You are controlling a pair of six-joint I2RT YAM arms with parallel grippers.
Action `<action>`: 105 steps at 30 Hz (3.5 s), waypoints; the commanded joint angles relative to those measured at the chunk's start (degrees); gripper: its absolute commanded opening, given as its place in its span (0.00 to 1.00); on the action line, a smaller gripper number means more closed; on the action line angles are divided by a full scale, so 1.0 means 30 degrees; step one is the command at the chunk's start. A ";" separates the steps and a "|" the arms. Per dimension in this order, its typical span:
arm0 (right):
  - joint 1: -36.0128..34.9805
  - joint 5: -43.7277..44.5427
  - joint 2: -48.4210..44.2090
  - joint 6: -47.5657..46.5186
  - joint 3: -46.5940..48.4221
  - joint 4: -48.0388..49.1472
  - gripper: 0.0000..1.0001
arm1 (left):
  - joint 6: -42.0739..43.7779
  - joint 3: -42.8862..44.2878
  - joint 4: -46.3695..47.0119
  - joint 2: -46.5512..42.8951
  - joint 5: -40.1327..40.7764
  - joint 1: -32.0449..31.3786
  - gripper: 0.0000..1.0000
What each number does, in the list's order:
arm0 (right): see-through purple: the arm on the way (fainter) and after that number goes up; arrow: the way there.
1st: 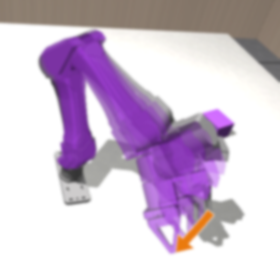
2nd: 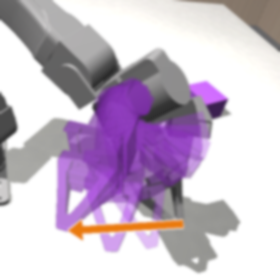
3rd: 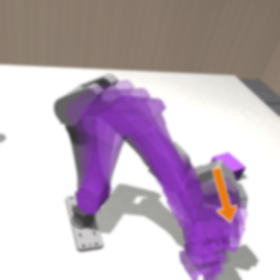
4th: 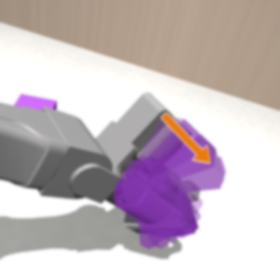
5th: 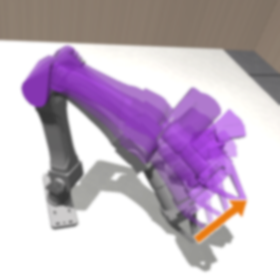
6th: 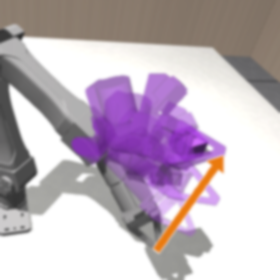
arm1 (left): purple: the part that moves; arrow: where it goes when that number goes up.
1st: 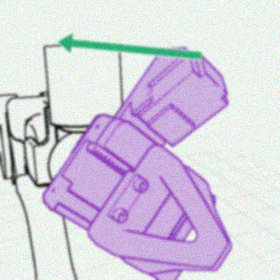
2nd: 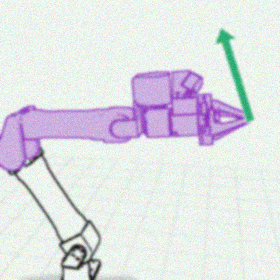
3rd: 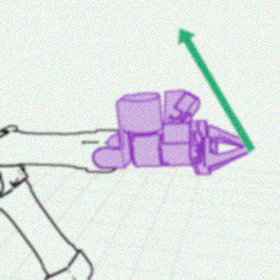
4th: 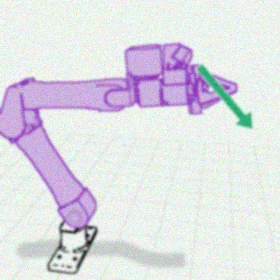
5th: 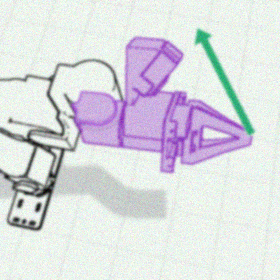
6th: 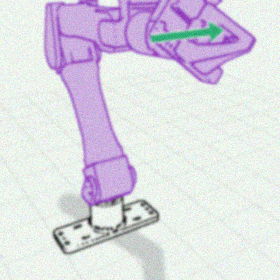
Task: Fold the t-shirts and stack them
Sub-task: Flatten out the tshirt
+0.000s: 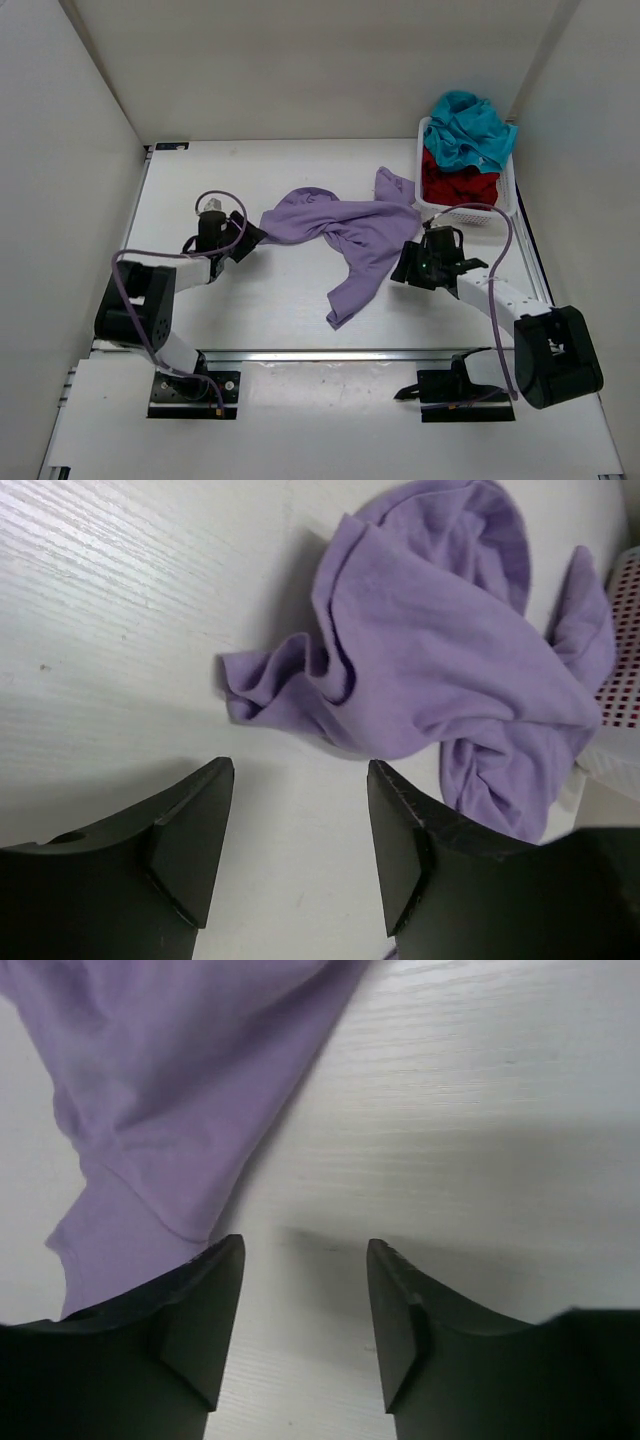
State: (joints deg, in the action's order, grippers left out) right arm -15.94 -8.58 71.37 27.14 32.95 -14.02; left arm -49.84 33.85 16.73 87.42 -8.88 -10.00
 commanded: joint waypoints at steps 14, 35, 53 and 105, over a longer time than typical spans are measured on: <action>0.1038 -0.1386 0.7175 0.2410 0.4073 0.7780 0.05 | 0.0855 0.5887 -0.0536 0.5489 -0.0346 -0.0653 0.01; -0.3534 0.2859 -0.0968 -0.3333 1.3131 -0.5345 0.00 | 0.3900 0.5097 -0.4844 -0.3800 0.0029 0.0201 0.31; 0.0218 -0.1212 -0.3431 -0.1692 0.3344 -0.1482 0.00 | 0.4780 0.7965 -0.5783 0.6365 0.0915 -0.3201 0.30; -0.6336 0.4841 0.1500 -0.5005 2.2910 -0.8008 0.00 | 0.2672 1.7369 -0.9736 -0.5165 -0.5883 0.6140 0.00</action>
State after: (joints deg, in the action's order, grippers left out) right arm -29.76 -4.32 85.89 12.95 98.78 -37.91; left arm -39.31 85.76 -17.06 82.70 -23.38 4.40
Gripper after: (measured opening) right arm 0.017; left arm 0.025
